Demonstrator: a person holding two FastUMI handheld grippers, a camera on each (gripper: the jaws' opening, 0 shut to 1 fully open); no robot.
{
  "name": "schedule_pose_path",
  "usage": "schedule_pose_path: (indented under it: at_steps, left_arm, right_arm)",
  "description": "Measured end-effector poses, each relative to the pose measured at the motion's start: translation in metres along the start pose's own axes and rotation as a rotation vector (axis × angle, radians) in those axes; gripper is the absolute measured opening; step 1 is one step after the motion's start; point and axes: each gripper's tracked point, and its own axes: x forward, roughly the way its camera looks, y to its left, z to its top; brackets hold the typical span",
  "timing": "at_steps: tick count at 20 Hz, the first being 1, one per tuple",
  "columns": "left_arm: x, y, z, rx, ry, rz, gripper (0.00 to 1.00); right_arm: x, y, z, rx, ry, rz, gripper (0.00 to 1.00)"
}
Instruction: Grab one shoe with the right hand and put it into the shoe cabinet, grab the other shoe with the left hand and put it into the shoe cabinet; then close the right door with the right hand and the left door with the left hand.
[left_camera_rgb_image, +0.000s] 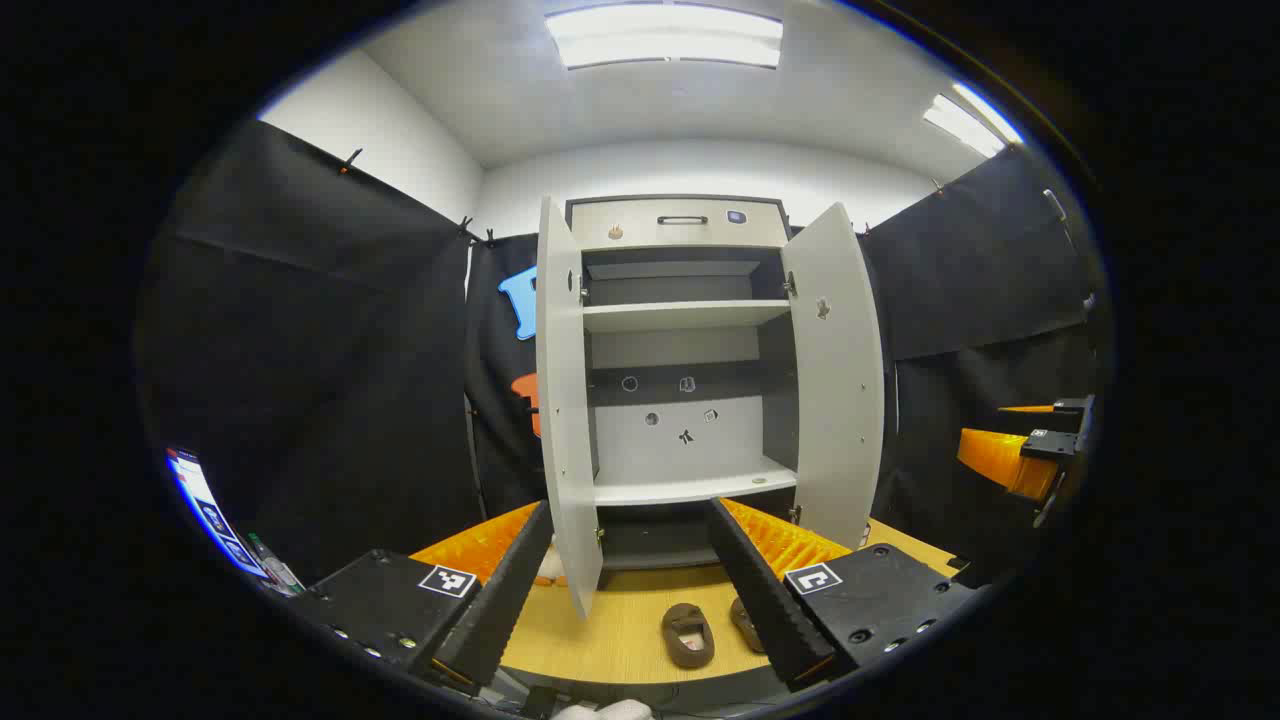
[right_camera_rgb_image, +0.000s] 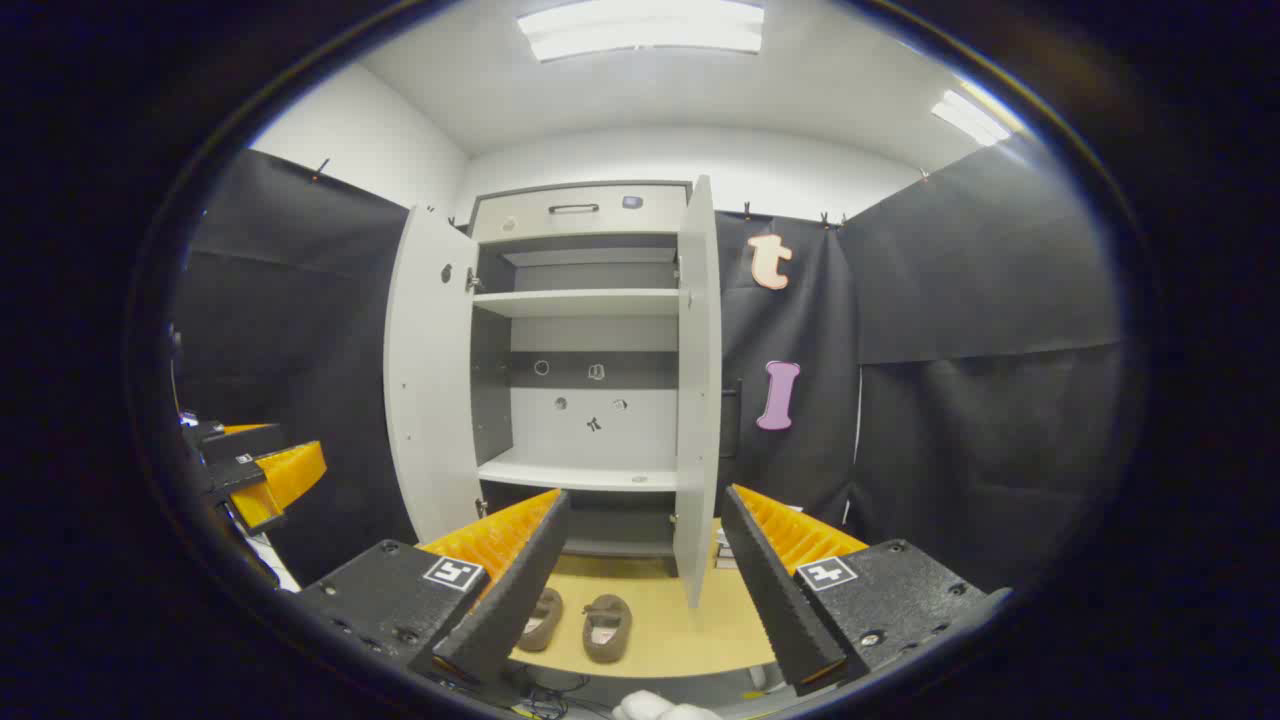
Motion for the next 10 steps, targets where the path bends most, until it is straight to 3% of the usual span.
schedule_pose_path:
  at_steps: [1,2,3,4,6,10]
  left_arm:
    - [0.000,0.001,0.001,-0.002,0.001,-0.003,1.00]
    - [-0.001,0.001,0.001,-0.004,0.001,-0.001,0.96]
    - [-0.002,0.002,0.002,-0.004,0.000,0.001,1.00]
    - [-0.002,0.003,0.003,-0.004,-0.003,0.003,0.96]
    - [-0.001,0.004,0.003,0.001,-0.004,0.005,1.00]
    - [0.001,0.011,-0.004,-0.002,0.006,0.007,0.96]
  right_arm:
    - [0.000,0.001,0.000,0.000,0.002,0.001,0.99]
    - [0.001,0.002,-0.001,-0.001,0.005,0.000,0.99]
    - [0.002,0.003,-0.001,-0.003,0.008,-0.002,0.99]
    - [0.002,0.003,-0.001,-0.004,0.008,-0.003,0.99]
    - [0.004,0.004,0.000,-0.001,0.005,-0.007,0.99]
    - [0.007,0.008,0.002,-0.010,0.002,-0.006,0.99]
